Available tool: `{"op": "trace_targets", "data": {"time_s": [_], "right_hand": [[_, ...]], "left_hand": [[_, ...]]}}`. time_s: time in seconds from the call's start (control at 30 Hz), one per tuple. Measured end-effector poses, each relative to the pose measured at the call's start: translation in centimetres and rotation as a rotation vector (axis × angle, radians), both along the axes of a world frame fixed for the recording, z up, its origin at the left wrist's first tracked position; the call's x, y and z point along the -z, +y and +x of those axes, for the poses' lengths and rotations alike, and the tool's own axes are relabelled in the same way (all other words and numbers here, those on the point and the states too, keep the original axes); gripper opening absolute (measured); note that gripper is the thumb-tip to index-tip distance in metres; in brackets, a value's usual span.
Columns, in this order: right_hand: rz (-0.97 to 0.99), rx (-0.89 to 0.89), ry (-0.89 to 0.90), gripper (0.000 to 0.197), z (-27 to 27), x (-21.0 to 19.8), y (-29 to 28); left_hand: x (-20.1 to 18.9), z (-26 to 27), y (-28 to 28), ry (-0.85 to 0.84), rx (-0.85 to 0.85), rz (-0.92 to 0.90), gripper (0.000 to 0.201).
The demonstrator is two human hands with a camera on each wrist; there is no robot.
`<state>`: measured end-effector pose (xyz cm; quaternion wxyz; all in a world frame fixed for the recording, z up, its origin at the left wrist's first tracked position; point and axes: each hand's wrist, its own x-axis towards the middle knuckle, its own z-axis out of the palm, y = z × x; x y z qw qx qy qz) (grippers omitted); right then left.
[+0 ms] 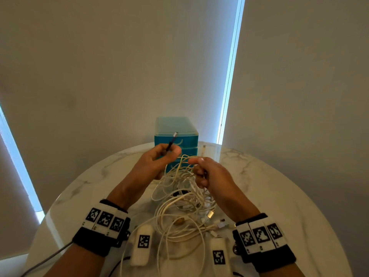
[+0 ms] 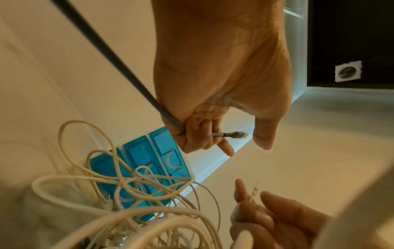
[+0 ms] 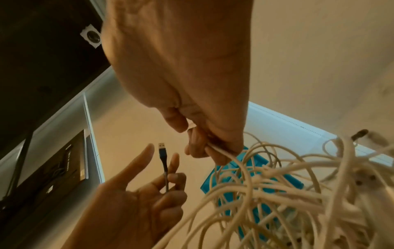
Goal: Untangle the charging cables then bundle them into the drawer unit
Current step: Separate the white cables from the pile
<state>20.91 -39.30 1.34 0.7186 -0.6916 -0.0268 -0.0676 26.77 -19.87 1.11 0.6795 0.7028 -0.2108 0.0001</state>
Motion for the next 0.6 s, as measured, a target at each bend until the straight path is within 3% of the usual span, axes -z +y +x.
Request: {"op": "trace_targets", "data": {"time_s": [0.17,0.37,0.6], "right_hand": [[-0.135,-0.022,-0.103,0.032,-0.5,0.4,1.1],[-0.083,-0.041,-0.138,0.013,-1.0,0.4,2.0],[-0.105,-0.049,-0.141,0.019,-1.3,0.3,2.4]], "left_hand": [[0.0,0.4,-0.7,0.121,0.082,-0.171,0.043],[0.4,-0.1,-1.6,0.093,0.1,-0.053,0.026],[0.3,-0.9,-1.9,0.027,0.08,0.0,0.027]]}}
